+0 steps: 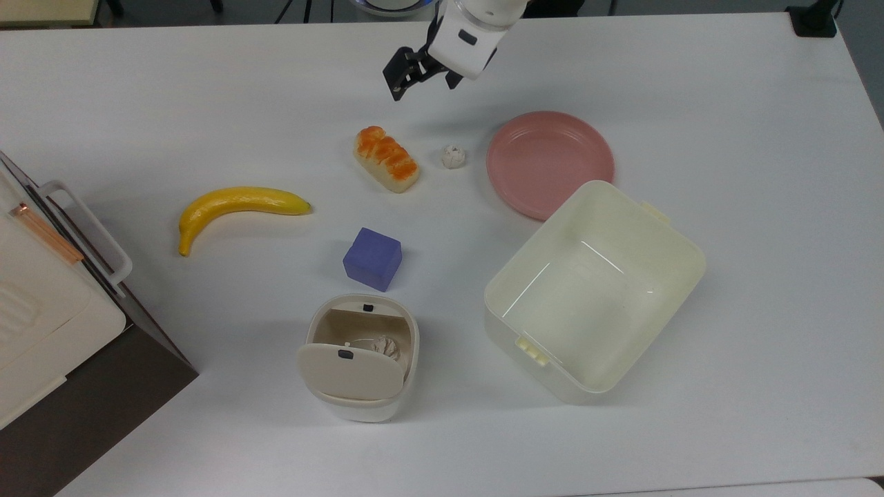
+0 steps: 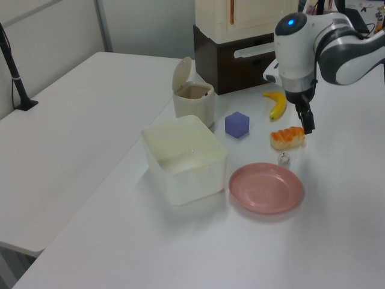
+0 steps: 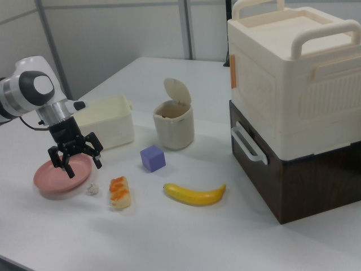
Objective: Grab it up and put it in the trash
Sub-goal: 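Move the gripper down toward the small white object beside the pink plate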
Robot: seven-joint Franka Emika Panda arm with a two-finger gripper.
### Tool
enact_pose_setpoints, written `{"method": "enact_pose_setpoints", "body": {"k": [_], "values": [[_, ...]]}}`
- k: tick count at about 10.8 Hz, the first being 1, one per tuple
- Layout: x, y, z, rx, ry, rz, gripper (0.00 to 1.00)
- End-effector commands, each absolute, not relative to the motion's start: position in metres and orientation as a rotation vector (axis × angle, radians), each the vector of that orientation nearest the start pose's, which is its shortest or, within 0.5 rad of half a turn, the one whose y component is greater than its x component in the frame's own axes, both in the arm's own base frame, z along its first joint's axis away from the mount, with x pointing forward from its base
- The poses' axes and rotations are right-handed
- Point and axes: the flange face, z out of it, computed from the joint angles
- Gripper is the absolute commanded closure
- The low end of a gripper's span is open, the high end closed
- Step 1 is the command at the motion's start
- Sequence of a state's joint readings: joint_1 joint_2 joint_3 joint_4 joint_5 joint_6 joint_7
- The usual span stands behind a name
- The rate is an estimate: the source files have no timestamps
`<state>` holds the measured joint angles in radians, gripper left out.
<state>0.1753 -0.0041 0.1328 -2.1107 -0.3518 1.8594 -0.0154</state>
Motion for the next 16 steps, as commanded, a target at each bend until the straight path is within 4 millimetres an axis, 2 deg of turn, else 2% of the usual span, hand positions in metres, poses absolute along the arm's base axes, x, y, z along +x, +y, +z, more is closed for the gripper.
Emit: {"method": "enact_pose_setpoints", "body": {"k": [1,2,3,5,8,12,16], "values": [[0.503,0.137,0.385,-3.434,-0.945,0.349,0.00],[0.504,0.142,0.372,-3.442,-1.007,0.377,0.00],[0.504,0.149,0.365,-3.461,-0.970,0.364,0.00],[0.511,0.159,0.360,-3.516,-0.706,0.148,0.00],[0.517,0.166,0.343,-3.516,-0.615,0.070,0.00],[0.502,0.177,0.313,-3.578,-0.665,0.099,0.00],[0.502,0.176,0.311,-3.584,-0.666,0.100,0.01]]}}
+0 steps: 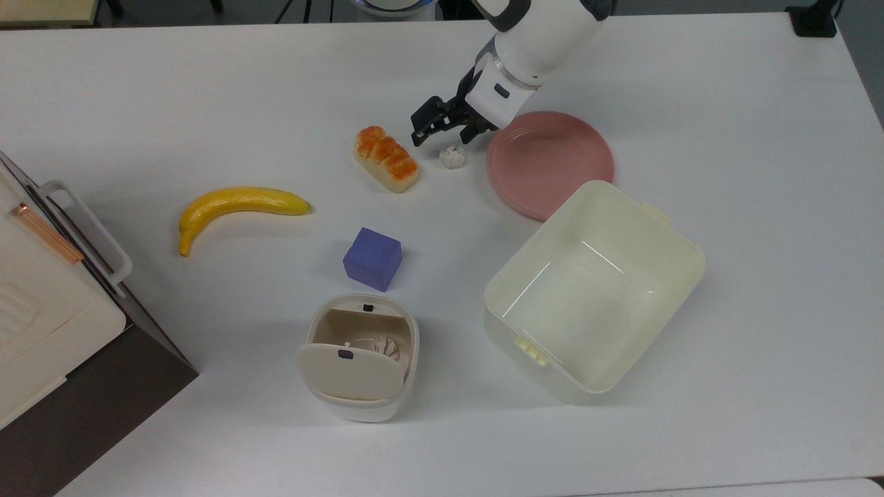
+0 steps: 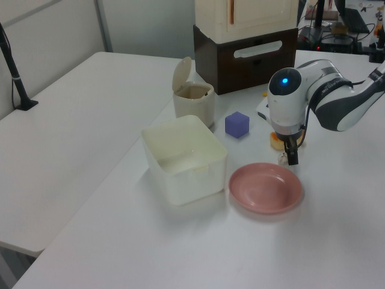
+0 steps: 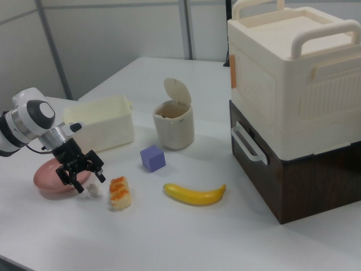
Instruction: Grab it up and put it in the trash
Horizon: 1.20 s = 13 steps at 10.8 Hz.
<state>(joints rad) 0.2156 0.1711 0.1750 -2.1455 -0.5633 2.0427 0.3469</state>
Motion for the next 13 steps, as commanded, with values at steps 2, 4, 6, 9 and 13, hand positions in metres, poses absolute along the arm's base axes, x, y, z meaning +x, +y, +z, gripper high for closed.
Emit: {"method": "enact_pose_setpoints", "body": {"k": [2,4,6,9,13], "values": [[0.503,0.177,0.308,-3.582,-0.671,0.108,0.11],[0.504,0.177,0.307,-3.584,-0.672,0.110,0.12],[0.509,0.179,0.305,-3.587,-0.689,0.103,0.11],[0.510,0.180,0.299,-3.584,-0.708,0.121,0.13],[0.516,0.180,0.296,-3.552,-0.851,0.156,1.00]]}}
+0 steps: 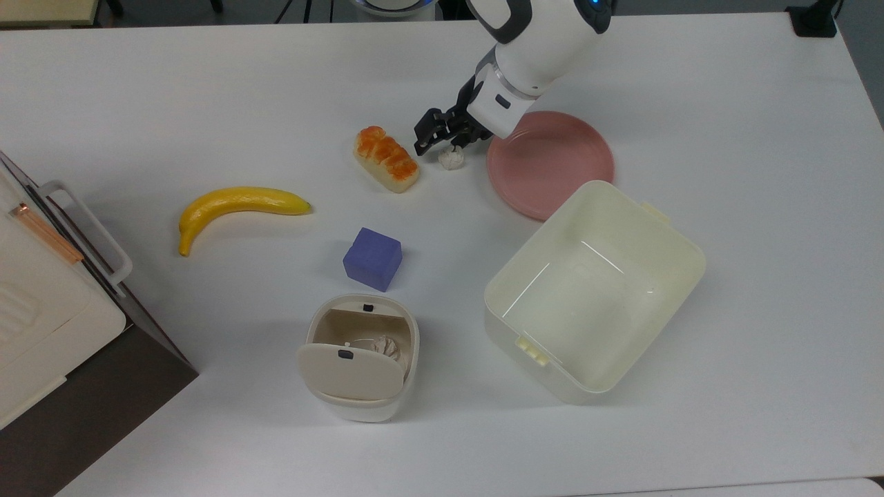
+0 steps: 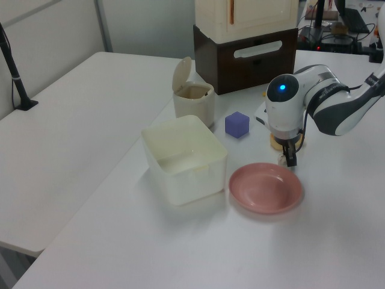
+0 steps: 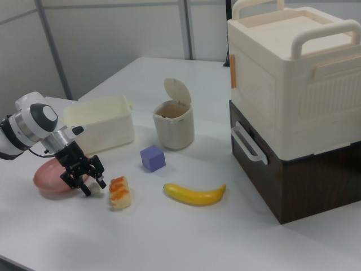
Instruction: Grab it up and put it in the trash
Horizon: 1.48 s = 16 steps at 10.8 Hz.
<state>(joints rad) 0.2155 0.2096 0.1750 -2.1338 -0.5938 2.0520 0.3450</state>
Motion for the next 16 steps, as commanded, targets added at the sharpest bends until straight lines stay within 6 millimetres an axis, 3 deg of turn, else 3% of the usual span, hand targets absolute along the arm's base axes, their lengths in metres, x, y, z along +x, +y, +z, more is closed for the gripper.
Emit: {"method": "enact_pose_setpoints", "body": {"k": [1,5,6,7,8,13,16], "values": [[0.520,0.181,0.300,2.545,0.658,-0.116,1.00],[0.526,0.178,0.310,2.550,0.676,-0.100,1.00],[0.529,0.177,0.312,2.560,0.660,-0.095,0.85],[0.528,0.177,0.312,2.562,0.650,-0.094,0.28],[0.528,0.177,0.312,2.559,0.654,-0.099,0.01],[0.543,0.175,0.329,2.627,0.607,-0.065,0.00],[0.546,0.180,0.311,2.619,0.693,-0.091,0.00]]}}
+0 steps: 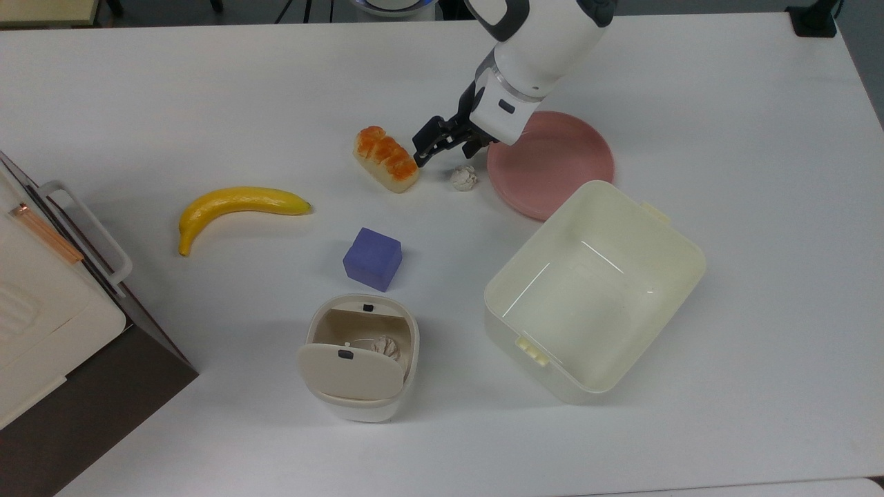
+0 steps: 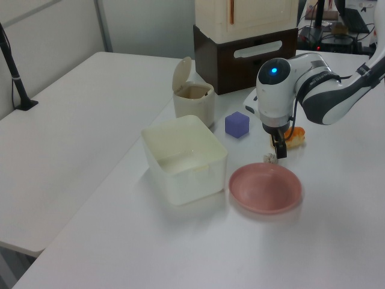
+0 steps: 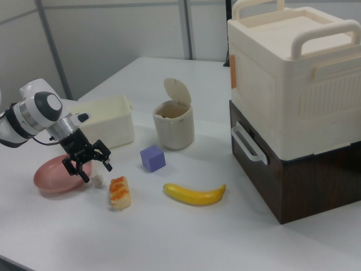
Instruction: Grab it up and put it in the trash
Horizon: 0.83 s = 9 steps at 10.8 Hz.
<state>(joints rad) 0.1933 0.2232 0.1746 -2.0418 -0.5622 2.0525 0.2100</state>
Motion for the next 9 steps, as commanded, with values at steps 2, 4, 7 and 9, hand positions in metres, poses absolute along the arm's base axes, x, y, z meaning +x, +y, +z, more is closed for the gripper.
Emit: {"method": "enact_pose_setpoints", "body": {"k": [2,4,7,9], "values": [[0.554,0.188,0.301,-3.439,-0.918,0.098,0.00],[0.565,0.195,0.294,-3.430,-0.923,0.094,0.00],[0.564,0.196,0.291,-3.430,-0.934,0.106,0.81],[0.563,0.195,0.291,-3.432,-0.940,0.116,1.00]]}}
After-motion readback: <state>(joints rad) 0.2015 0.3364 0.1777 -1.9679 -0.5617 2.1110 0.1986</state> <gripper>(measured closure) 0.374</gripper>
